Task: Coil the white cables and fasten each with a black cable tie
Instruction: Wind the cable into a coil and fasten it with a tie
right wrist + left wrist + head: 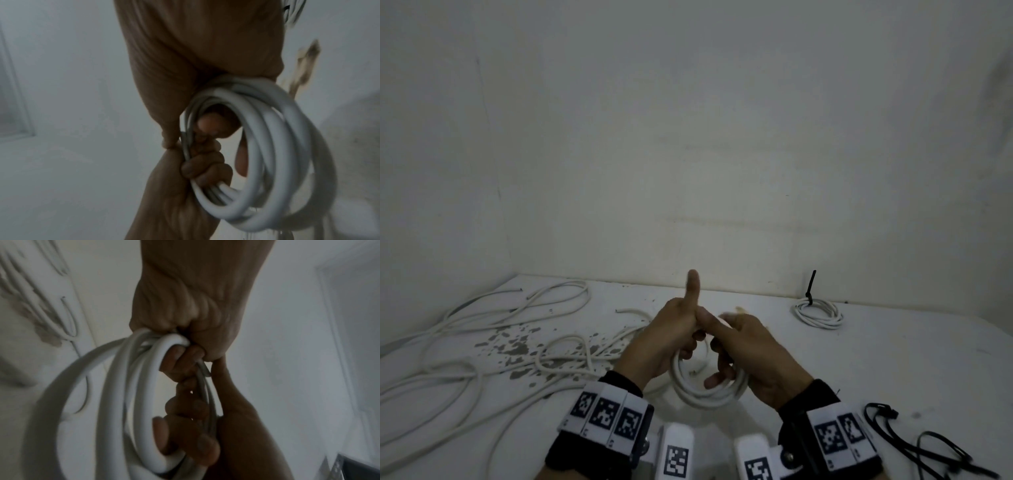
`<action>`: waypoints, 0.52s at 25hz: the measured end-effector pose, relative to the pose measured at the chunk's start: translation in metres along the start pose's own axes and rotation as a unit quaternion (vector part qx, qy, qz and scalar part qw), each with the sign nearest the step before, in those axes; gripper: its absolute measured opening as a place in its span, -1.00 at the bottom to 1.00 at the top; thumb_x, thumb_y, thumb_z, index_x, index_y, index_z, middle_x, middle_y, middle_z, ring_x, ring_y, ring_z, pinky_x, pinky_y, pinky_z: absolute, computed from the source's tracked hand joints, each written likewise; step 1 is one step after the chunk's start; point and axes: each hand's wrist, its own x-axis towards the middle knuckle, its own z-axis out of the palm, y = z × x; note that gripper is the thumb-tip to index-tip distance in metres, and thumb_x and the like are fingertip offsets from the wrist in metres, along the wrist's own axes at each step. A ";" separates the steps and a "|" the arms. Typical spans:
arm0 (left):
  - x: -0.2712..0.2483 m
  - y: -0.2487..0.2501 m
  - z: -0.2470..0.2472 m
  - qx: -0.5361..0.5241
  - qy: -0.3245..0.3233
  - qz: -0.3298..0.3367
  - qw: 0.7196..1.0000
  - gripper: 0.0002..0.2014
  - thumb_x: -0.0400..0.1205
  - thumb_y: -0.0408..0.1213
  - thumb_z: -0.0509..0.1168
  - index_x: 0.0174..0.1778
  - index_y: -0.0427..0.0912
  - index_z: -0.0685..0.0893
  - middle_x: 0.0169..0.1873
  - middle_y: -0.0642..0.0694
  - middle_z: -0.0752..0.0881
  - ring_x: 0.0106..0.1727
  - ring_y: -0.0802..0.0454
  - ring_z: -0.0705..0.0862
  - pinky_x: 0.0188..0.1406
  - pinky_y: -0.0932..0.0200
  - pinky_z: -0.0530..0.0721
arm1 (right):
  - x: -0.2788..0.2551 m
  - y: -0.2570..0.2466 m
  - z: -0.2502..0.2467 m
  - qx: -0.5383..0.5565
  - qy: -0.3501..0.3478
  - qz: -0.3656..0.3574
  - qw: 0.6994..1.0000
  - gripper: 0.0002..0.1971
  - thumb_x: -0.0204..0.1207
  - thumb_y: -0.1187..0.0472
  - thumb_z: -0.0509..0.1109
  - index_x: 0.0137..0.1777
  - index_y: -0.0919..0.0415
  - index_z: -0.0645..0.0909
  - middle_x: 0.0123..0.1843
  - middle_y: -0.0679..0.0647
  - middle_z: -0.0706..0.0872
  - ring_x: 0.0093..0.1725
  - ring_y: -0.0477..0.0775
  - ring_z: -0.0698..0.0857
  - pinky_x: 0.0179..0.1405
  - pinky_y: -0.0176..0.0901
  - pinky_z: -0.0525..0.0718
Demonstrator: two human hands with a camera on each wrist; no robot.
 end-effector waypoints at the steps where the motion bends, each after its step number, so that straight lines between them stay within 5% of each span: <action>1: 0.000 0.000 -0.002 -0.028 -0.008 -0.008 1.000 -0.24 0.54 0.48 -0.20 -0.55 -0.11 0.48 -0.60 -0.03 0.47 -0.63 0.12 0.30 -0.62 0.26 0.31 | -0.001 0.000 0.002 -0.010 0.017 -0.037 0.999 -0.50 0.52 -0.12 0.50 -0.02 0.40 0.63 -0.32 0.14 0.65 -0.60 -0.02 0.49 -0.48 0.04 0.77; 3: 0.000 0.001 -0.009 -0.086 -0.024 -0.023 0.996 -0.25 0.59 0.44 -0.16 -0.42 -0.15 0.58 -0.59 -0.06 0.50 -0.61 0.11 0.40 -0.59 0.24 0.40 | -0.001 -0.001 0.005 -0.034 0.042 -0.090 0.994 -0.61 0.57 -0.05 0.48 0.00 0.35 0.66 -0.24 0.15 0.73 -0.62 -0.10 0.52 -0.57 -0.07 0.68; 5: 0.000 0.000 -0.016 -0.134 -0.054 -0.043 0.989 -0.27 0.62 0.39 -0.04 -0.16 -0.25 0.69 -0.52 -0.11 0.59 -0.51 0.02 0.61 -0.45 0.16 0.60 | -0.001 -0.003 0.004 -0.017 0.071 -0.103 0.992 -0.63 0.59 -0.01 0.48 0.00 0.38 0.66 -0.39 0.05 0.71 -0.66 -0.10 0.49 -0.63 -0.16 0.58; 7: -0.001 -0.005 -0.017 -0.138 -0.095 -0.066 0.984 -0.31 0.61 0.37 0.07 -0.13 -0.26 0.73 -0.51 -0.14 0.63 -0.39 -0.08 0.73 -0.29 0.10 0.68 | 0.000 -0.004 0.000 0.023 0.107 -0.100 0.989 -0.62 0.59 0.02 0.48 0.00 0.42 0.65 -0.56 -0.09 0.60 -0.70 -0.06 0.45 -0.69 -0.21 0.50; 10: -0.005 -0.010 -0.010 -0.240 -0.134 -0.088 0.957 -0.48 0.59 0.21 0.25 -0.47 -0.17 0.55 -0.70 -0.04 0.41 -0.64 0.02 0.48 -0.43 0.16 0.53 | 0.003 -0.005 -0.003 0.049 0.133 -0.099 0.985 -0.63 0.57 0.01 0.50 -0.03 0.39 0.66 -0.56 -0.05 0.57 -0.66 0.00 0.44 -0.71 -0.23 0.46; 13: -0.007 -0.010 0.001 -0.369 -0.134 -0.085 0.916 -0.60 0.62 -0.01 0.27 -0.45 -0.16 0.47 -0.71 0.05 0.22 -0.73 0.13 0.21 -0.55 0.20 0.46 | 0.006 -0.003 -0.005 0.056 0.163 -0.099 0.980 -0.62 0.53 -0.01 0.54 -0.06 0.38 0.67 -0.48 -0.02 0.60 -0.51 0.05 0.56 -0.68 -0.19 0.49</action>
